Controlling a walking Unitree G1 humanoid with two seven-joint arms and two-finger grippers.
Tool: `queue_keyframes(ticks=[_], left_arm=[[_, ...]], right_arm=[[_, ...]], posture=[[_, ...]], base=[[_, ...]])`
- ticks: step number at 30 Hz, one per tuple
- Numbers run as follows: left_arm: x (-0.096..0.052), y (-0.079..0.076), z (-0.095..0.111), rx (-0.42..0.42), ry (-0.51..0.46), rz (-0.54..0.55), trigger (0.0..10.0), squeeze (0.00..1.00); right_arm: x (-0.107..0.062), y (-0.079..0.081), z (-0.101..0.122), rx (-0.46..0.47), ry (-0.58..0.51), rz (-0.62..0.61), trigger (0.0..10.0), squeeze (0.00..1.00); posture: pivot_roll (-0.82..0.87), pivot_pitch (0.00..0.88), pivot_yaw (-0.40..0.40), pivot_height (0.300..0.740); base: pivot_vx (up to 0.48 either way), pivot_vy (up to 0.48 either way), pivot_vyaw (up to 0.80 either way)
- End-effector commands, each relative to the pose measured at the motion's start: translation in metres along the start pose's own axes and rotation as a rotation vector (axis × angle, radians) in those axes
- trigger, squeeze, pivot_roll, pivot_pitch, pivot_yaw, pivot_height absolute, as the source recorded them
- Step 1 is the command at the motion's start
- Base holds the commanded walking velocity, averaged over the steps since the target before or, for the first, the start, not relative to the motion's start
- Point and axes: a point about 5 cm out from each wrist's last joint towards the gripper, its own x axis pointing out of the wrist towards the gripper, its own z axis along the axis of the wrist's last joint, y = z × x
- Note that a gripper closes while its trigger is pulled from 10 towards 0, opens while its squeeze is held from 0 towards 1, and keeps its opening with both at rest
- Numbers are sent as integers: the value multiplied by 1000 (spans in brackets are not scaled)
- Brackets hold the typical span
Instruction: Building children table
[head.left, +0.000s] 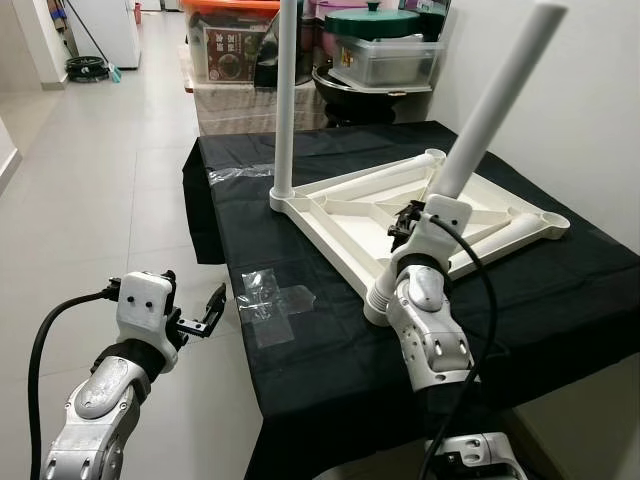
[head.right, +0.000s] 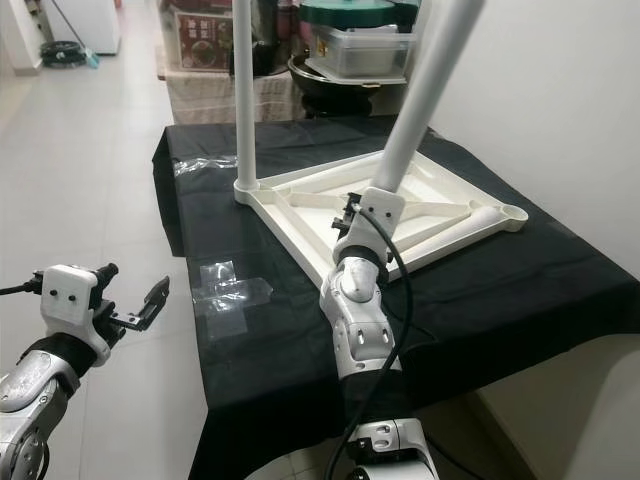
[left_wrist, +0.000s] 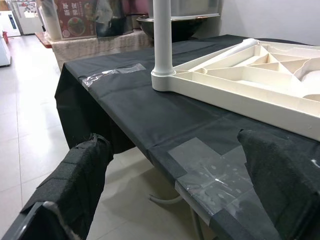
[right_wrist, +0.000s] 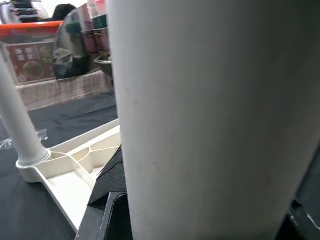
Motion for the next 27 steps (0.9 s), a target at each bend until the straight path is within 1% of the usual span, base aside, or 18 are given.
queue_keyframes(ticks=[1, 2, 6, 18, 27], left_arm=[[1, -1, -3, 7, 10, -11, 10000, 0], [0, -1, -3, 9, 12, -9, 10000, 0], [0, -1, -3, 9, 12, -8, 10000, 0], [0, 0, -4, 1, 14, -12, 10000, 0], [1, 0, -4, 2, 17, -15, 10000, 0]], right_arm=[[0, -16, -19, -82, 53, -39, 10000, 0], [1, -17, -21, -109, 36, -29, 10000, 0], [3, -19, -21, -120, 25, -31, 10000, 0], [3, -18, -24, -63, 42, -48, 10000, 0], [4, -16, -30, -72, 84, -31, 10000, 0]], posture=[[85, 0, -97, 740], [86, 0, -98, 740], [92, 0, -103, 740], [88, 0, -96, 740], [88, 0, -96, 740]], base=[[0, 0, 0], [0, 0, 0], [0, 0, 0], [0, 0, 0], [0, 0, 0]])
